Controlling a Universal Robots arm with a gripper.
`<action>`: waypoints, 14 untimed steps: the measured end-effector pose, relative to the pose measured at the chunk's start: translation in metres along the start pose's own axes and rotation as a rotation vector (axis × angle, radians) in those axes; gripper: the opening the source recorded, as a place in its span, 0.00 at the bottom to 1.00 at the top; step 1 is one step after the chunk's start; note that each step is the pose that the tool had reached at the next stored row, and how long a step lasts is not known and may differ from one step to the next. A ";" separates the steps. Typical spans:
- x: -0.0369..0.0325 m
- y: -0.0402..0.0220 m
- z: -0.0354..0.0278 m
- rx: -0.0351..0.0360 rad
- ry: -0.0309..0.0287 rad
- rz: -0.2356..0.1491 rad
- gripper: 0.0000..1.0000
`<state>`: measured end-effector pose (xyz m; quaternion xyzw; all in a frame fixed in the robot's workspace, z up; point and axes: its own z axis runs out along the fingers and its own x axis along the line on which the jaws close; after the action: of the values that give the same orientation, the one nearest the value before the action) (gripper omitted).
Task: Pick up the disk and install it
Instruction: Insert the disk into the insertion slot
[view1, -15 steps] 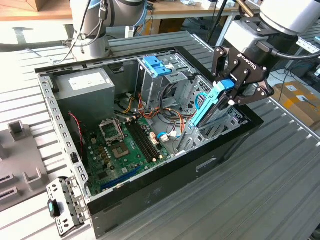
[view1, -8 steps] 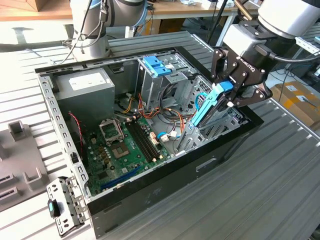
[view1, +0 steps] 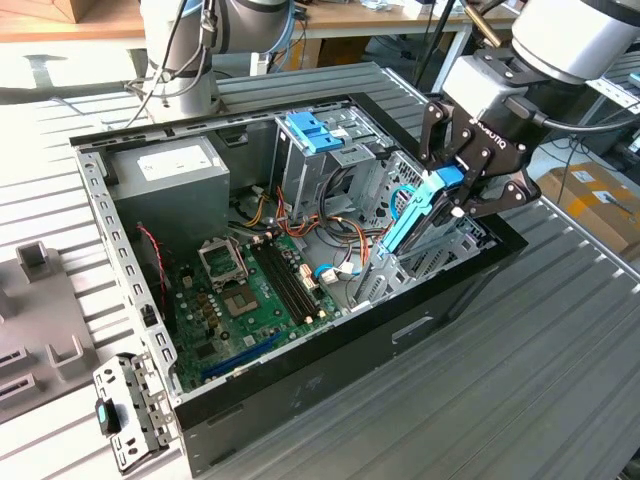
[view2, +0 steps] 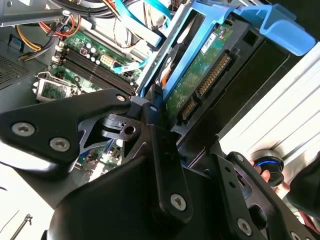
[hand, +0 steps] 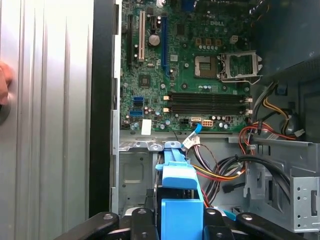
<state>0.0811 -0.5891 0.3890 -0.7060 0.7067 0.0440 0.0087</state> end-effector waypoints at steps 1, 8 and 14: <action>0.0001 -0.0001 0.0013 0.0000 0.0000 0.000 0.36; 0.0005 -0.0004 0.0072 0.0000 0.0001 0.000 0.36; 0.0006 -0.0004 0.0081 0.0000 0.0001 0.000 0.36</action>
<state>0.0812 -0.5891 0.3809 -0.7061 0.7067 0.0440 0.0086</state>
